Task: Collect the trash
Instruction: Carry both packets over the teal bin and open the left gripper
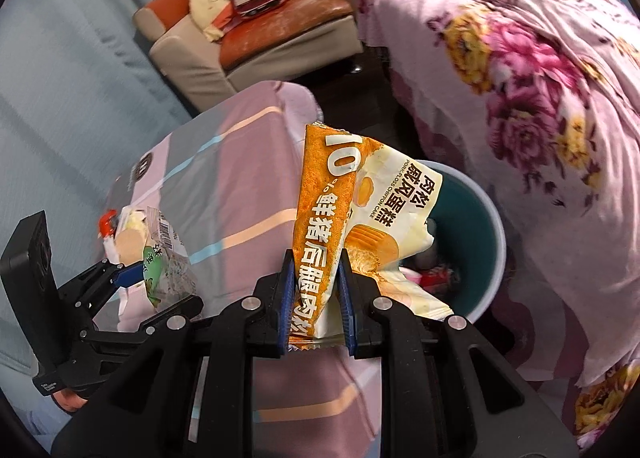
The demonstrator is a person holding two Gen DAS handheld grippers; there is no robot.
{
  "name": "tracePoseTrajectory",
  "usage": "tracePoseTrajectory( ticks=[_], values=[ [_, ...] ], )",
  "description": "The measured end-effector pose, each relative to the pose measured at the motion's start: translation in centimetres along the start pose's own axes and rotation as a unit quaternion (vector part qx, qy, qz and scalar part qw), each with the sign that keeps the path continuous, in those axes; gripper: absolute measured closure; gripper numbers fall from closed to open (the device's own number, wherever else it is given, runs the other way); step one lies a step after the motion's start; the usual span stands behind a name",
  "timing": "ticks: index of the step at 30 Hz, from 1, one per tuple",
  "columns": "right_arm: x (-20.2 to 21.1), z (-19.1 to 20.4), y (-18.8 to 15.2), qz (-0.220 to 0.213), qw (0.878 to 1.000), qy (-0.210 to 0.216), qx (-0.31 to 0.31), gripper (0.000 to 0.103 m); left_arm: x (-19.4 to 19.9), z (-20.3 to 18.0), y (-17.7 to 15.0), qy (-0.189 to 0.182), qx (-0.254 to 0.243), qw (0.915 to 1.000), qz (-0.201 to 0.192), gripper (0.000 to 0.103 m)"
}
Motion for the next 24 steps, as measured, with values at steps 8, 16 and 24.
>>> tracePoseTrajectory(
  ticks=[8,16,24],
  values=[
    [-0.2,-4.1,0.8,-0.005,1.000,-0.012,-0.023,0.084,-4.1,-3.0,2.2,-0.022,-0.016,0.9993,0.024,0.031],
    [-1.3,-6.4,1.4,0.004,0.999,-0.017,-0.036,0.084,-7.1,-4.5,3.7,-0.030,-0.027,0.9983,0.042,0.031],
    [-1.7,-7.0,2.0,0.006,0.999,-0.021,-0.036,0.084,-9.0,-5.0,4.6,-0.038,-0.031,0.9975,0.051,0.027]
  ],
)
Point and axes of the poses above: each gripper's, at about its wrist camera, not at the fingertips, and x roughly against the way its jaws point, z to its left, y to its top, the point moved 1 cm from there along -x, roughly the way its jaws point, and after that the axes turned 10 degrees about -y, right-handed, at the moved point
